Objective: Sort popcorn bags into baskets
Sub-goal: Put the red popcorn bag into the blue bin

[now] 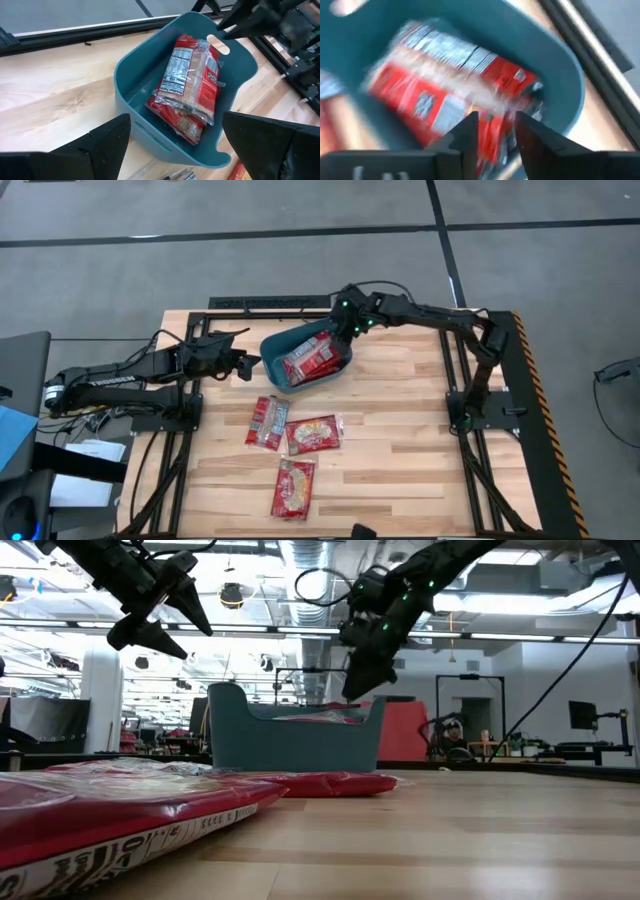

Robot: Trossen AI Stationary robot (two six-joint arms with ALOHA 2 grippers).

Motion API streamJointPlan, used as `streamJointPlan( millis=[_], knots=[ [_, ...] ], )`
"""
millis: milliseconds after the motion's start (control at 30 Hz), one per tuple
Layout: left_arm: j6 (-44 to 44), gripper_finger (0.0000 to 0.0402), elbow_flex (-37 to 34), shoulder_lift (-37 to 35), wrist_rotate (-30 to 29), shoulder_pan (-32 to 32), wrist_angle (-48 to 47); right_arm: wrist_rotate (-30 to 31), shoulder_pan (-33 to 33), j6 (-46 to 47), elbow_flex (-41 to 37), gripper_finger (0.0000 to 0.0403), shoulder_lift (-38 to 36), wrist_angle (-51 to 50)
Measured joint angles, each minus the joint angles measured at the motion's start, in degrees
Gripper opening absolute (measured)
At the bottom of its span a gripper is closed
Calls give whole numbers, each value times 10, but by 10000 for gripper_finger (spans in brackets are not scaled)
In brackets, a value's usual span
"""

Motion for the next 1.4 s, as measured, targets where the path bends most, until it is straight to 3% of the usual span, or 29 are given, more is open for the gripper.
streamJointPlan(
  millis=[200, 367, 500, 667, 900, 1067, 1233, 1400],
  knots=[
    [0, 303, 0, 0, 19, 0, 2, -121, 25, -43, 20, 191, -59, -79],
    [1, 303, 0, 0, 31, 0, 2, -129, 94, -31, 19, 194, -91, -165],
    [11, 303, 0, 0, 48, 0, 2, -127, 160, 60, 17, 185, -96, -241],
    [23, 303, 0, 0, 96, 0, 3, -90, 252, 251, -41, 179, -111, -274],
    [36, 303, 0, 0, 135, -11, 1, -38, 381, 547, -172, 216, -157, -190],
    [26, 303, 0, 0, 141, -30, -1, 84, 432, 734, -252, 254, -185, -70],
    [-1, 303, 0, 0, 146, -52, -3, 136, 413, 770, -309, 276, -182, 25],
    [-39, 303, 0, 0, 129, -67, -3, 135, 377, 753, -348, 278, -154, 178]
  ],
)
